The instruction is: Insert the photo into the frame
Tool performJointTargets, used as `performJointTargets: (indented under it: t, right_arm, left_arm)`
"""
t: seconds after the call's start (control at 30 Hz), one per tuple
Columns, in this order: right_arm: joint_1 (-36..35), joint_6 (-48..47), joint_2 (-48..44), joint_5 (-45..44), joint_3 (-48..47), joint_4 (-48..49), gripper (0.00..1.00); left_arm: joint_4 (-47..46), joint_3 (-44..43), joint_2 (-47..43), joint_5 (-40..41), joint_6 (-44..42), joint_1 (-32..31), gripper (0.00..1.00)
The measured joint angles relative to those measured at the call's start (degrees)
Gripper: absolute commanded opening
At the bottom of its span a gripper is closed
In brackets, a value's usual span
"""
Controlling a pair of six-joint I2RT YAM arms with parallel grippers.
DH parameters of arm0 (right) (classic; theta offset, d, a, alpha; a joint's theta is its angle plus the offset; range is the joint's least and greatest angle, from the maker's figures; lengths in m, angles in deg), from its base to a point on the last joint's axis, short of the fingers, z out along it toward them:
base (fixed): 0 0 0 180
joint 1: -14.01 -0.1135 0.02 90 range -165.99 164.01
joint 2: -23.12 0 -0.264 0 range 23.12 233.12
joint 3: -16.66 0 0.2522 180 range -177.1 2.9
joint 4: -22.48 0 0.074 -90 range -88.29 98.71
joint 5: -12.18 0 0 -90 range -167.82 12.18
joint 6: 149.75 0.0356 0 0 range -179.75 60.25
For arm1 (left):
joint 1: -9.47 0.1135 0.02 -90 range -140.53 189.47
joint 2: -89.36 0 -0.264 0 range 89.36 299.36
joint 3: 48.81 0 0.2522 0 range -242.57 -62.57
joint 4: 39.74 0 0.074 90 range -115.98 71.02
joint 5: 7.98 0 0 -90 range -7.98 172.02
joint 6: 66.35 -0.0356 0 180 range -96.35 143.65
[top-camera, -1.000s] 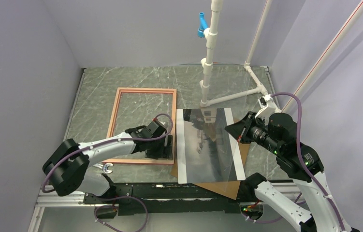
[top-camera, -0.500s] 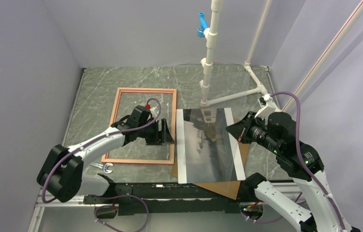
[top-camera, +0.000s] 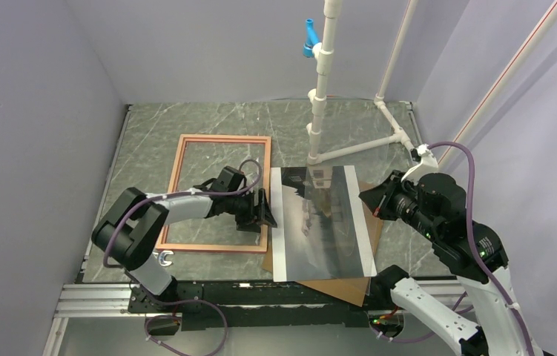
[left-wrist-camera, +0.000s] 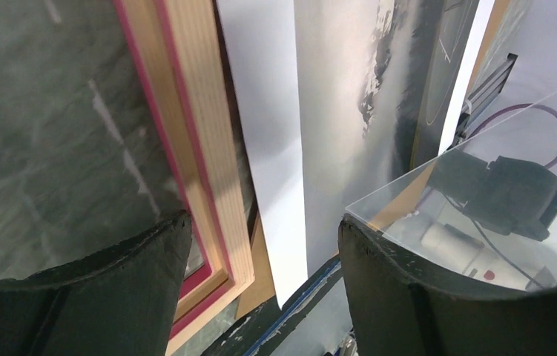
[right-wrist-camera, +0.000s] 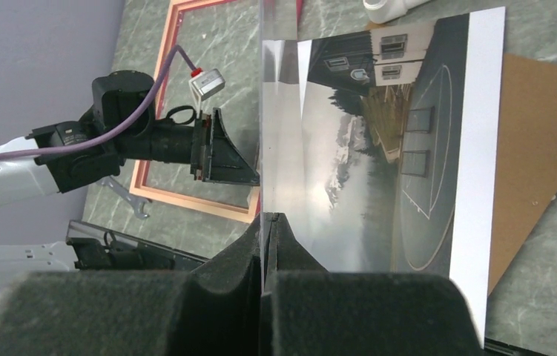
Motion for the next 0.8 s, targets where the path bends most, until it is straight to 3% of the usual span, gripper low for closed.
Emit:
performJointTargets:
  t: [0.37,0.8]
  right_arm:
    - [0.0,-0.4,0.4,-2.8,-1.3,-2.8,0.0]
    - [0.0,-0.7,0.9,-3.2,-2.1,-3.5,0.0]
  left_arm:
    - [-1.3,-8.5,9.2,-1.2,2.0,-2.6,0.75]
    - [-5.1,-11.3,12.7,-0.6,5.9,-4.5,0.77]
